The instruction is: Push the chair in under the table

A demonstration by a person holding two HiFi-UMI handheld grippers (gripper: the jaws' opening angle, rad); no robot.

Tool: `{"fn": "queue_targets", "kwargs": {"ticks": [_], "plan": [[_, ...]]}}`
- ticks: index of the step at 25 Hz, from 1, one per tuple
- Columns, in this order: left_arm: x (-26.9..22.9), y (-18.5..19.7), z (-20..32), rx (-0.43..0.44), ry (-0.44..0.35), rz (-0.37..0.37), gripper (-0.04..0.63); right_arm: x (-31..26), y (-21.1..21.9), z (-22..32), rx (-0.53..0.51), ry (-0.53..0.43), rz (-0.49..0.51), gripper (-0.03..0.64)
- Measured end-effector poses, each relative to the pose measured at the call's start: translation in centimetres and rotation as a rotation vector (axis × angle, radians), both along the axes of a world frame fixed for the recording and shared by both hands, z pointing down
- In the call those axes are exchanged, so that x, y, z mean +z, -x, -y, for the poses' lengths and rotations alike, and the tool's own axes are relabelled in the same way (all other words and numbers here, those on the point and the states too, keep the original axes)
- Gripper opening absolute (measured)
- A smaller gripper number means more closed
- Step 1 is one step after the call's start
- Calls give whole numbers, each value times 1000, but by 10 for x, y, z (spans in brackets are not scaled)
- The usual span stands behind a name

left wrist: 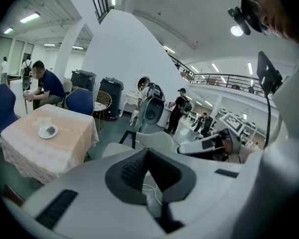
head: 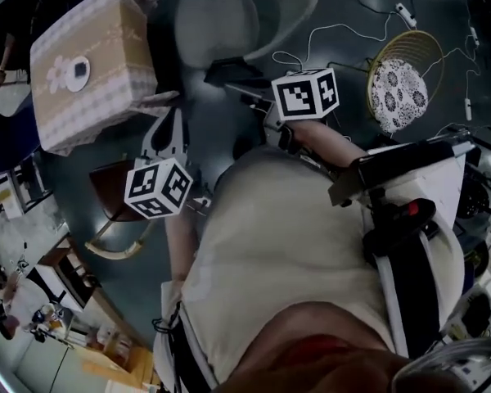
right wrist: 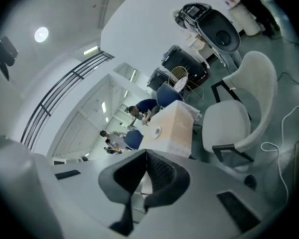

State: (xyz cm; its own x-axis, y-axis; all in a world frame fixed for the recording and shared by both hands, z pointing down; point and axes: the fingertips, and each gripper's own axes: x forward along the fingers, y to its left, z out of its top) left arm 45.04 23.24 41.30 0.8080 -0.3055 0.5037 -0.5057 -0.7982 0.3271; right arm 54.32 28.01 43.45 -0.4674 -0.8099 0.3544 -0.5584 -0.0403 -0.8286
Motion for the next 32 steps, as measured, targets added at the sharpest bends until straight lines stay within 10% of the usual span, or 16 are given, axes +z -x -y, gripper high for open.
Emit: {"fn": "queue_targets", "kwargs": {"ticks": [18, 27, 32], "plan": [[-19, -128, 21, 35, 24, 38, 6, 26, -143, 15, -62, 42, 52, 11], [-1, -162, 45, 2, 31, 86, 6, 101, -277, 26, 76, 237, -263, 14], [2, -164, 54, -22, 40, 110, 6, 140, -353, 10, 201, 367, -317, 287]]}}
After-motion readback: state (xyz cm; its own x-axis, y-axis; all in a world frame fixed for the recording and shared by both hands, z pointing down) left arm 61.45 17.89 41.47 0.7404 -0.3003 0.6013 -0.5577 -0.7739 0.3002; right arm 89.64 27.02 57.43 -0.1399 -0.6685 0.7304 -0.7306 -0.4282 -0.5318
